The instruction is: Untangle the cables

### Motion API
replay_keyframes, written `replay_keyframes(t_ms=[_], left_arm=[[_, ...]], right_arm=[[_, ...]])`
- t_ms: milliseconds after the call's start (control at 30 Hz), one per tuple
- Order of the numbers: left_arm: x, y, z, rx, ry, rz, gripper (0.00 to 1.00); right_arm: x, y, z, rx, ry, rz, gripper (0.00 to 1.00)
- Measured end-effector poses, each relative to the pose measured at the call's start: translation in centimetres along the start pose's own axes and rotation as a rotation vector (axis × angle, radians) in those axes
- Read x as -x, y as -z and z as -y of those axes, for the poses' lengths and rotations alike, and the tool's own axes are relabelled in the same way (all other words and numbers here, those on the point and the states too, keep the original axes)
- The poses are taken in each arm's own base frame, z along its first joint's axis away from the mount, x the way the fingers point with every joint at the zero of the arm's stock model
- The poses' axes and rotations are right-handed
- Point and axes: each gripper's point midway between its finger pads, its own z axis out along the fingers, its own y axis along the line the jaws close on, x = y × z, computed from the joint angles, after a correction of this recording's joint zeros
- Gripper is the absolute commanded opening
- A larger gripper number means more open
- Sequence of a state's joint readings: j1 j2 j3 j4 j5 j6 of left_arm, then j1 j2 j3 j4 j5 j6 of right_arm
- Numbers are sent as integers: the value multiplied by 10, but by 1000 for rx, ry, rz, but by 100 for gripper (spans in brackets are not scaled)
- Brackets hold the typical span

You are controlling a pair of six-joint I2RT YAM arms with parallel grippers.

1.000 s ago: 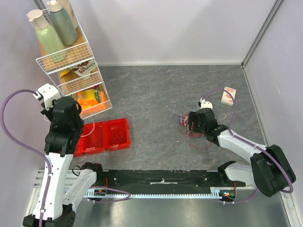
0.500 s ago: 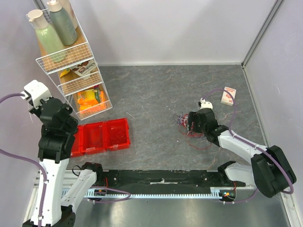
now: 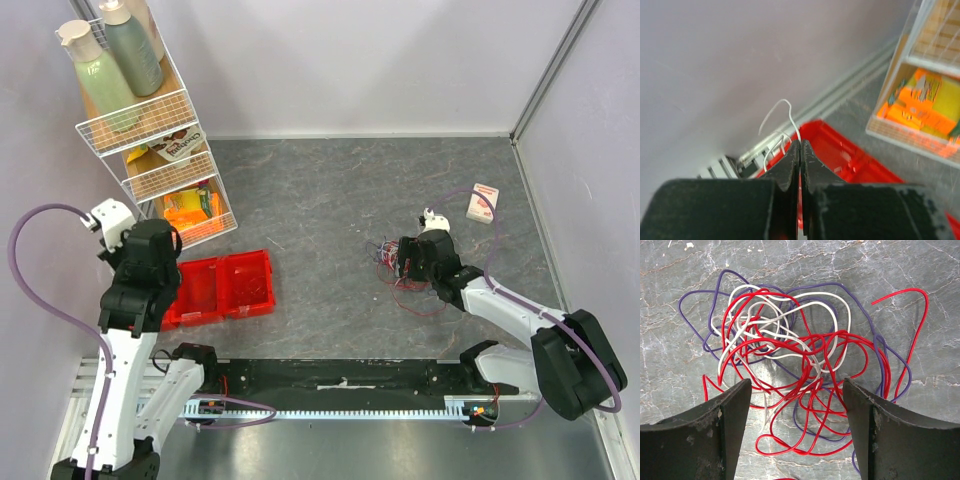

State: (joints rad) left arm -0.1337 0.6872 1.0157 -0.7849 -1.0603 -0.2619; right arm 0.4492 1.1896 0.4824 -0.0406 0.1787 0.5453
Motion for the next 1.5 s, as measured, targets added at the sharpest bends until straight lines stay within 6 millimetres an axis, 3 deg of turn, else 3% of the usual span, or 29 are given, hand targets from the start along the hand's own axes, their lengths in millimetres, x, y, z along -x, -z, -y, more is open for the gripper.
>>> replay_keyframes(t_ms=[133, 233, 333, 500, 667, 867, 1067, 1100, 1167, 1300, 1333, 1500], left_arm=[[-54, 3, 13, -53, 5, -158, 2], [-78, 10, 17, -67, 34, -257, 2], [-88, 15, 18, -31, 66, -345, 2], [-86, 8, 34, 89, 164, -413, 2], [-109, 1, 26, 165, 181, -482, 2], [-137, -24, 3, 313, 318, -555, 2], [-176, -43, 9, 368, 339, -646, 2], [-183, -46, 10, 377, 336, -666, 6], [-195, -49, 11, 389, 330, -694, 25], [-198, -52, 18, 368, 350, -708, 79], [-196, -52, 19, 356, 358, -706, 88], [-170, -45, 27, 251, 450, -650, 93]], right_arm=[[0, 0, 0, 1, 0, 2, 81], [1, 1, 0, 2, -1, 4, 81], [1, 1, 0, 2, -1, 5, 81], [1, 1, -1, 4, -1, 5, 81], [1, 2, 0, 6, -2, 9, 81], [0, 2, 0, 6, -2, 10, 81], [1, 2, 0, 6, -2, 10, 81], [1, 2, 0, 6, -2, 10, 81], [1, 2, 0, 6, -2, 10, 81], [1, 2, 0, 6, -2, 10, 81], [1, 2, 0, 6, -2, 10, 81], [1, 2, 0, 7, -2, 10, 81]])
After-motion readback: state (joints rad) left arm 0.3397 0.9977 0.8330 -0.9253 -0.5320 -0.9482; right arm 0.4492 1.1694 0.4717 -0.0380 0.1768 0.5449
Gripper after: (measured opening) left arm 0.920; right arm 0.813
